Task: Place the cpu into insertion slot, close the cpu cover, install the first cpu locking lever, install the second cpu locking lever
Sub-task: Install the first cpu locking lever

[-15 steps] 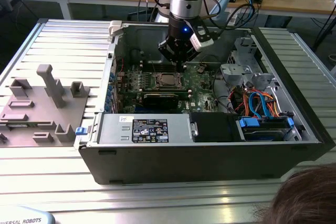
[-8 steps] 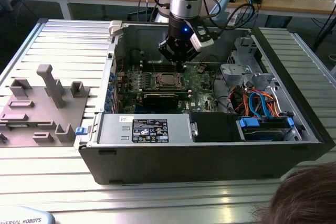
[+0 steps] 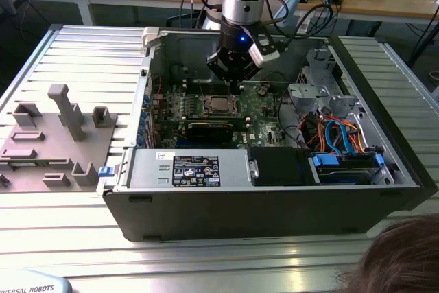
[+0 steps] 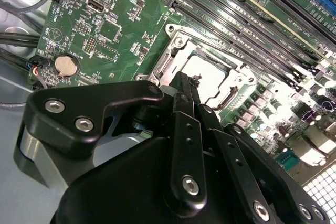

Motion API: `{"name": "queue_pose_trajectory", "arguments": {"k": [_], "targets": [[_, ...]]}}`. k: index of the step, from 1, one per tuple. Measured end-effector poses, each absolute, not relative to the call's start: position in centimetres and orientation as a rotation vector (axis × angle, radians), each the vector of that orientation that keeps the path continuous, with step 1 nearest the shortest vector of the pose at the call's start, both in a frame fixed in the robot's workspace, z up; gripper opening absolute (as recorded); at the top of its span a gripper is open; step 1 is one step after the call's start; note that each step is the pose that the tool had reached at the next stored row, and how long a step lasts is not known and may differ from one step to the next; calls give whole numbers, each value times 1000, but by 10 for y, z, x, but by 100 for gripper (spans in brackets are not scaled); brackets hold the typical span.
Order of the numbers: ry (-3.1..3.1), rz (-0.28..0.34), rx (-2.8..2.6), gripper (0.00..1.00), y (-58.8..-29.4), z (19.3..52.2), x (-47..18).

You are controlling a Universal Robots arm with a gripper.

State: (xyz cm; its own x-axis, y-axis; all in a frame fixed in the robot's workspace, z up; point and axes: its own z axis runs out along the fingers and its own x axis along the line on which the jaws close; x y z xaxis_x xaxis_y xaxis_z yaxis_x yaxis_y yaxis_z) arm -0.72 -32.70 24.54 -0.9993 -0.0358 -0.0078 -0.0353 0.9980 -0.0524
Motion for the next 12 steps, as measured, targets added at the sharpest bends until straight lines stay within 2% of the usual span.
{"name": "queue_pose_trajectory", "arguments": {"k": [12], "targets": [[3130,-82,-78,11,-327,245,-7]]}}
